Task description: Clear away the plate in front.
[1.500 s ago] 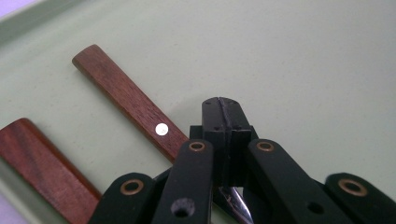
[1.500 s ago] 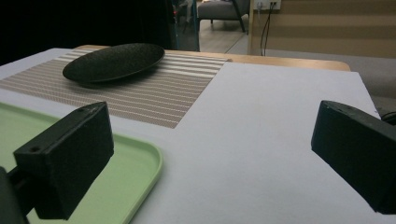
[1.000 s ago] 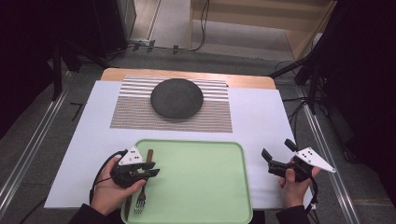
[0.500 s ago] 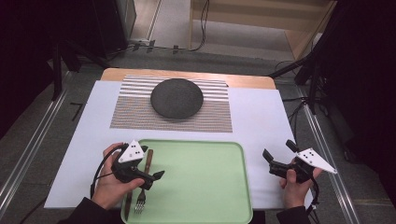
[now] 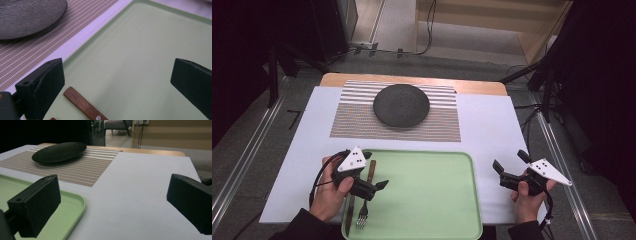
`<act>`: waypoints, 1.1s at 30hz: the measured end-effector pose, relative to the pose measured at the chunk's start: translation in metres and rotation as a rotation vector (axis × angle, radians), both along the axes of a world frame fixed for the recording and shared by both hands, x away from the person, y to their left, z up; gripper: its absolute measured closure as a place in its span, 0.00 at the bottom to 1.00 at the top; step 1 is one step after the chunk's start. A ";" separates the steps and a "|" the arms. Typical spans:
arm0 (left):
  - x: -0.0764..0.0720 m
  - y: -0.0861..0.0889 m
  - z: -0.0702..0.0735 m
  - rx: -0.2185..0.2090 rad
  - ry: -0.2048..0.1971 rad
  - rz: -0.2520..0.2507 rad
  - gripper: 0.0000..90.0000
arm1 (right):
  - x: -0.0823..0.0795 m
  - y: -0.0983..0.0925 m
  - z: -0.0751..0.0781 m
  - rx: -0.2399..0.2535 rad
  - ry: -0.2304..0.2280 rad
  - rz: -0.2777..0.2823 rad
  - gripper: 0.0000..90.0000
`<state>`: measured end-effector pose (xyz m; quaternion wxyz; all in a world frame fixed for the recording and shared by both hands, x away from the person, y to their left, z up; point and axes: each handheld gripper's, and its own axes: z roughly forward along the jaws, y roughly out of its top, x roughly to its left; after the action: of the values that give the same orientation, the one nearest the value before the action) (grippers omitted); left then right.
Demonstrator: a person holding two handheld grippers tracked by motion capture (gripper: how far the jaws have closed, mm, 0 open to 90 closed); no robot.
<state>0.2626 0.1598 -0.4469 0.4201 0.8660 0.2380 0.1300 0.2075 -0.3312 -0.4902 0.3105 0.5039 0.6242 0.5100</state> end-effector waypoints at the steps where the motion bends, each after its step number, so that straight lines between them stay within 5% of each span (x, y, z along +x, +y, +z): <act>1: 0.001 -0.001 0.001 0.005 -0.014 0.015 0.00 | 0.000 0.000 0.000 0.002 0.001 0.001 0.00; 7: 0.007 -0.004 0.005 0.057 -0.059 0.064 0.07 | 0.000 -0.001 0.000 0.002 0.000 0.003 0.00; 19: 0.021 -0.008 0.016 0.062 -0.087 0.024 0.00 | -0.001 -0.001 -0.001 0.003 0.003 0.005 0.00; 33: 0.043 -0.020 0.019 0.193 -0.172 0.023 0.01 | -0.001 -0.001 0.000 -0.008 -0.005 0.008 0.00</act>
<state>0.3051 0.1398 -0.4282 0.3522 0.8853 0.1973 0.2308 0.2063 -0.3319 -0.4899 0.3118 0.4990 0.6275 0.5100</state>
